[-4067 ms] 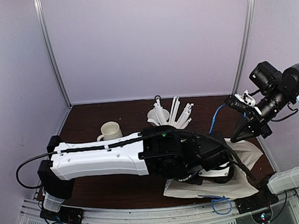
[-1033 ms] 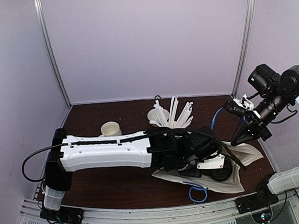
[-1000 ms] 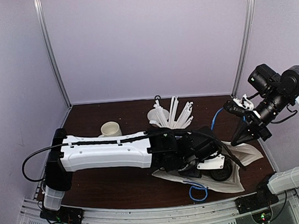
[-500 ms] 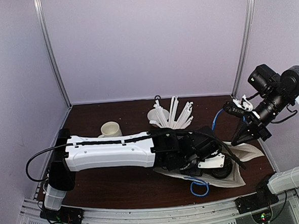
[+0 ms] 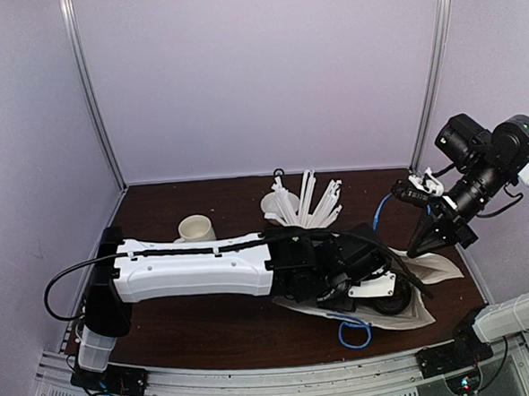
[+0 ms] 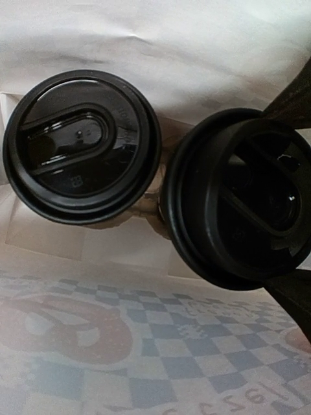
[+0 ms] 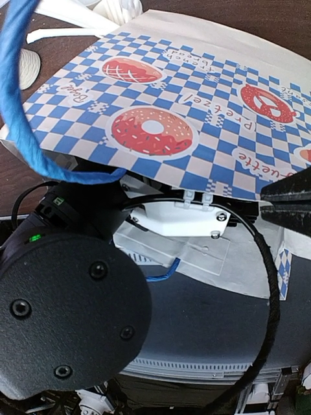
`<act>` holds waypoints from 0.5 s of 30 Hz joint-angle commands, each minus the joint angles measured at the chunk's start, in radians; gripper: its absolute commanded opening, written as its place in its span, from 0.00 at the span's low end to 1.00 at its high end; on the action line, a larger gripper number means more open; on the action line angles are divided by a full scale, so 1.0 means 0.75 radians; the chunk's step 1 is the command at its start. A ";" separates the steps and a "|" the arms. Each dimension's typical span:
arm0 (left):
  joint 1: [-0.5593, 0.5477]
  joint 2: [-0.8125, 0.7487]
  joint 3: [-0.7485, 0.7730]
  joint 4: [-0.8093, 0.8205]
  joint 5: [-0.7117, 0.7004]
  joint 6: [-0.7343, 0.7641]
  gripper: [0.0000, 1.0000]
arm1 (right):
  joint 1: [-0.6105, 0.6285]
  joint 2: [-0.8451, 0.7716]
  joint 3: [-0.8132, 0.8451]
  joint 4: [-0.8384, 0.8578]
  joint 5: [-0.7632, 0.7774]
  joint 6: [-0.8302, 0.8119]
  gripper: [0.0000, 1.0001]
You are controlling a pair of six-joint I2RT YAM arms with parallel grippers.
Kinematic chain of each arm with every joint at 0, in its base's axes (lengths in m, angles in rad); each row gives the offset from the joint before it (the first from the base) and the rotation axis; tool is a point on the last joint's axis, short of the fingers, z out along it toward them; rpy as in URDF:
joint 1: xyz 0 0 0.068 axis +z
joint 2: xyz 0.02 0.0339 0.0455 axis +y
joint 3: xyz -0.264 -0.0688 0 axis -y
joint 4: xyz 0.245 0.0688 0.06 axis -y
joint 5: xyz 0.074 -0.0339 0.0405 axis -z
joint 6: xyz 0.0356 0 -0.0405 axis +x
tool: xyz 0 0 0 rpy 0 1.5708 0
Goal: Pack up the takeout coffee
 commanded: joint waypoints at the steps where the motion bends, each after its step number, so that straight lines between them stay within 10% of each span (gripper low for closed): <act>1: 0.004 -0.118 -0.054 0.006 0.000 -0.027 0.46 | -0.010 0.007 0.045 -0.049 -0.011 0.009 0.00; 15: 0.021 -0.100 -0.083 0.023 -0.024 0.010 0.46 | -0.019 0.038 0.110 -0.079 -0.052 0.001 0.00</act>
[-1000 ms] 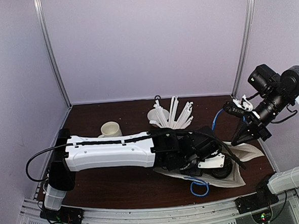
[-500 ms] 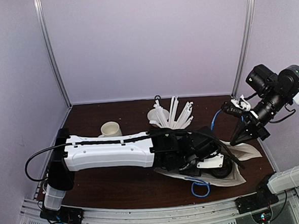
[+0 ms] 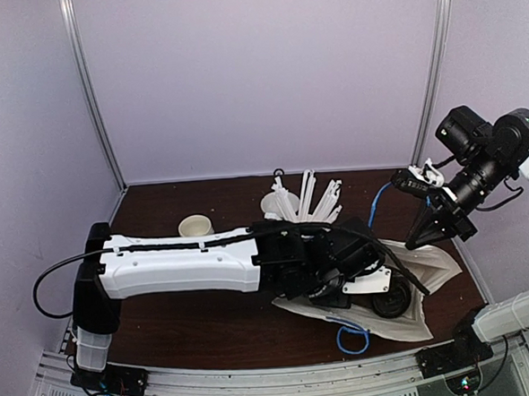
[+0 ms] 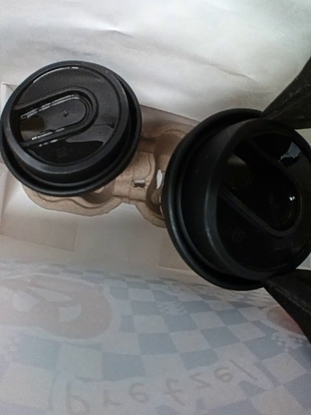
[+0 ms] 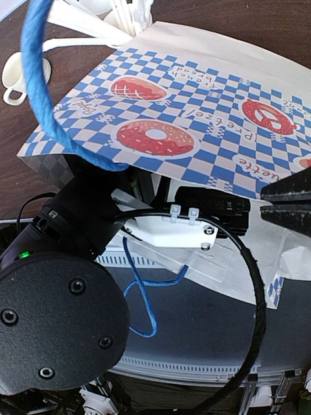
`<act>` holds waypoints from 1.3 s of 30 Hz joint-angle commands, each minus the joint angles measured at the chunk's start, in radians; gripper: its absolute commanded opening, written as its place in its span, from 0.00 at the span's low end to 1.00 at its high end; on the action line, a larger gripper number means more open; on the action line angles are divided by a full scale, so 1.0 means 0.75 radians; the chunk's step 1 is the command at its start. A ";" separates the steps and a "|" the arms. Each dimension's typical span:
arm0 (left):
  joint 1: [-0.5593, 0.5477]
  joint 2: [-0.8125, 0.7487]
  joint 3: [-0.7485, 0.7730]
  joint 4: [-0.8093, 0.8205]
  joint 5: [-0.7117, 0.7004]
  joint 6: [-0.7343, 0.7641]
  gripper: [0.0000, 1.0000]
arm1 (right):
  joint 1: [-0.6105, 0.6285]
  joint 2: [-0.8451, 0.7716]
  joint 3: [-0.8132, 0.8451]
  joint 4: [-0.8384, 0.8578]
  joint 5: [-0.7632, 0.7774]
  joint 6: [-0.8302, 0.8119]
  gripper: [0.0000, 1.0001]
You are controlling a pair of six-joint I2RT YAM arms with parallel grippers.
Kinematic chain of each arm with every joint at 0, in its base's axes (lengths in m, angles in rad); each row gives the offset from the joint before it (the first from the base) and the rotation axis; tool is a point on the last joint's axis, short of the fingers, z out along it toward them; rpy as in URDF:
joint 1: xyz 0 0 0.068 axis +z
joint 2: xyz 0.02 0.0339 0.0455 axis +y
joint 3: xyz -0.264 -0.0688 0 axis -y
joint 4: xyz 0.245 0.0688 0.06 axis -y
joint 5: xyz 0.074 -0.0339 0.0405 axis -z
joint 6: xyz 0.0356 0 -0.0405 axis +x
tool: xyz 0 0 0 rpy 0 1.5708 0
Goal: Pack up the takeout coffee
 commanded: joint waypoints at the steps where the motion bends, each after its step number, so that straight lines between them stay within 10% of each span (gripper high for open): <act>1: 0.021 -0.010 -0.011 0.023 -0.009 0.012 0.46 | -0.007 0.005 0.029 -0.075 -0.042 0.001 0.00; 25: 0.066 0.123 0.039 0.071 0.130 0.031 0.47 | -0.009 -0.003 -0.003 -0.035 0.031 0.017 0.00; 34: 0.115 0.217 0.215 -0.096 0.271 -0.039 0.47 | -0.052 0.024 0.154 -0.089 0.123 -0.015 0.59; 39: 0.149 0.288 0.349 -0.228 0.408 -0.085 0.47 | -0.137 0.046 0.272 -0.181 0.127 -0.108 0.69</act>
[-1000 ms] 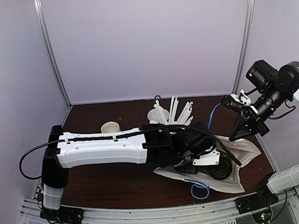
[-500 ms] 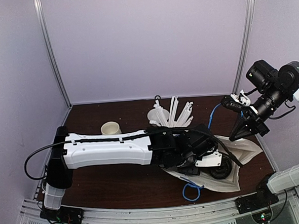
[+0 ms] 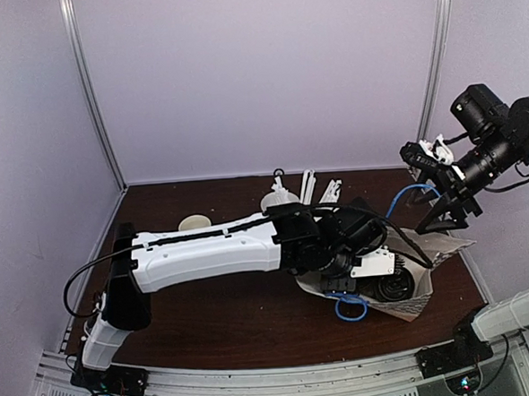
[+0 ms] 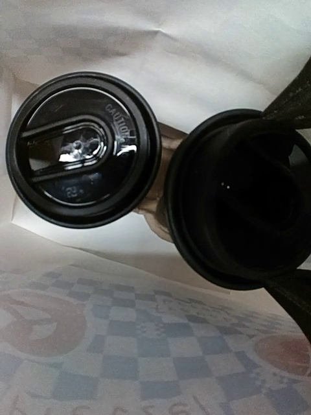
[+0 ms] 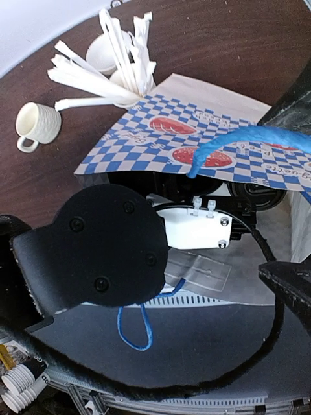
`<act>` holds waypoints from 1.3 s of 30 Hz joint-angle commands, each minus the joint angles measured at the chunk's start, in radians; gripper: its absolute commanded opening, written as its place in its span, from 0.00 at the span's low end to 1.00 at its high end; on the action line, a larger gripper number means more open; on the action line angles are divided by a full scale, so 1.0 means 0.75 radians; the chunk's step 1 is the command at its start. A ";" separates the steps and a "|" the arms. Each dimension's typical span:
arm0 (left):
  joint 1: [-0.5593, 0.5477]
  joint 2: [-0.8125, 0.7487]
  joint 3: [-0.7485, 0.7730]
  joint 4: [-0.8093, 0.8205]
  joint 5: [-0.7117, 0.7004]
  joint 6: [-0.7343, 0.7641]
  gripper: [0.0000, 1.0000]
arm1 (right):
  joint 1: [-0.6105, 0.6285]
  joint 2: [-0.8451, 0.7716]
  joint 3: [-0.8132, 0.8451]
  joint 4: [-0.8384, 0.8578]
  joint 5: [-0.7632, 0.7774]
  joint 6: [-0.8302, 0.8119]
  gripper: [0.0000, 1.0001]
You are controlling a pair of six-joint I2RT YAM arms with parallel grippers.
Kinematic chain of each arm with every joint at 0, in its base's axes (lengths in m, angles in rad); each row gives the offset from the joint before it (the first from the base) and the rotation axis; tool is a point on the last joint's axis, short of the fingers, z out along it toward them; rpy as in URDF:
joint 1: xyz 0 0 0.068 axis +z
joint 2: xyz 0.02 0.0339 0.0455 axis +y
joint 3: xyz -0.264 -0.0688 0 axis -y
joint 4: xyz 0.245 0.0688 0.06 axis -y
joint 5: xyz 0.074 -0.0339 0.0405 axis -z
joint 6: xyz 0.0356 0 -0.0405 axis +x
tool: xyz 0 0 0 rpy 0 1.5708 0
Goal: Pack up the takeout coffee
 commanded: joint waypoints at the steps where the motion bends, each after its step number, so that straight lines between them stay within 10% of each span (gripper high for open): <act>1: 0.047 0.113 0.121 -0.175 0.187 -0.071 0.47 | -0.084 0.013 0.104 -0.177 0.025 -0.088 0.69; 14: 0.109 0.231 0.348 -0.365 0.375 -0.188 0.46 | -0.710 0.184 0.266 -0.198 -0.223 -0.292 0.71; 20: 0.113 0.233 0.394 -0.422 0.437 -0.217 0.46 | -0.957 0.411 0.210 0.103 -0.236 -0.031 0.67; 30: 0.114 0.246 0.396 -0.437 0.437 -0.237 0.46 | -0.876 0.541 -0.339 0.629 0.038 0.275 0.58; 39: 0.131 0.269 0.426 -0.338 0.412 -0.233 0.47 | -0.712 0.799 -0.449 0.645 0.159 0.298 0.51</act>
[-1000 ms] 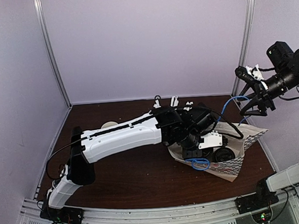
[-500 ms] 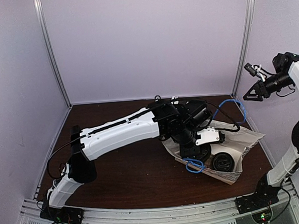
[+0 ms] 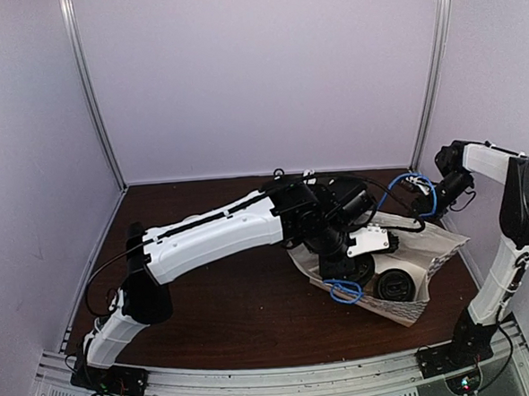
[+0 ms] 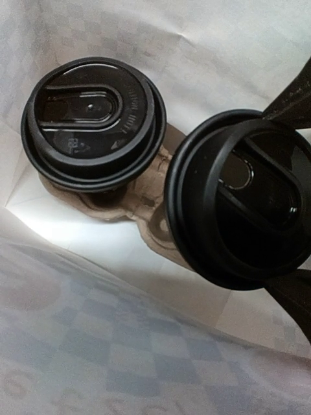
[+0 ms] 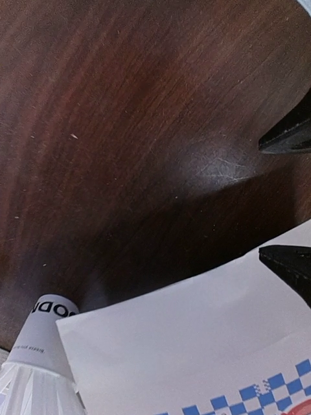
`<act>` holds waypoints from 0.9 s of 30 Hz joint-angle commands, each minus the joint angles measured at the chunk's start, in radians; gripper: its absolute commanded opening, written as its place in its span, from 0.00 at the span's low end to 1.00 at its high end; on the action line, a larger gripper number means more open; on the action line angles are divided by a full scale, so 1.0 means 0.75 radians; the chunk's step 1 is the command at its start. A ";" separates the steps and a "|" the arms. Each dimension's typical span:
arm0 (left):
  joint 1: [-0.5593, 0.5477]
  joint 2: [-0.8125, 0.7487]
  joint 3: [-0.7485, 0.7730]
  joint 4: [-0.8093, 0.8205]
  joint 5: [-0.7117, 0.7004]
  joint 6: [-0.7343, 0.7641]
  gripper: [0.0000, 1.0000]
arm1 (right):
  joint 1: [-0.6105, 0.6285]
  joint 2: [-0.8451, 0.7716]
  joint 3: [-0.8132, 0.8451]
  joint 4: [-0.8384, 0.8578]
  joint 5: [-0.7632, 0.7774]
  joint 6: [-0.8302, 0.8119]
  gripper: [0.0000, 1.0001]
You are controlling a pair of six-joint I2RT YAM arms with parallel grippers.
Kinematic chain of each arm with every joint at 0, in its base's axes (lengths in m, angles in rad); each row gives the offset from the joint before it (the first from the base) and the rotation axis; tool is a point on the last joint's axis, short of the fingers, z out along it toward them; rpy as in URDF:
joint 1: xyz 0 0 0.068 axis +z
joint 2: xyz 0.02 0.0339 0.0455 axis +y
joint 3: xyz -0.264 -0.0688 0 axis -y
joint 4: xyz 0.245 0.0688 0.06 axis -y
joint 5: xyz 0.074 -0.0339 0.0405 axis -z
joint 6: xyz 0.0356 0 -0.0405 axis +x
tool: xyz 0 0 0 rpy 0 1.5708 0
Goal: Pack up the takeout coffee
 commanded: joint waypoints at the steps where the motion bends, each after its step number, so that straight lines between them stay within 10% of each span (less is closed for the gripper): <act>1: 0.017 0.099 0.029 -0.003 0.085 -0.028 0.47 | 0.075 0.129 -0.039 0.028 0.066 0.015 0.50; 27: 0.032 0.076 0.044 -0.084 0.183 -0.147 0.47 | 0.428 0.230 -0.273 -0.014 -0.056 -0.120 0.44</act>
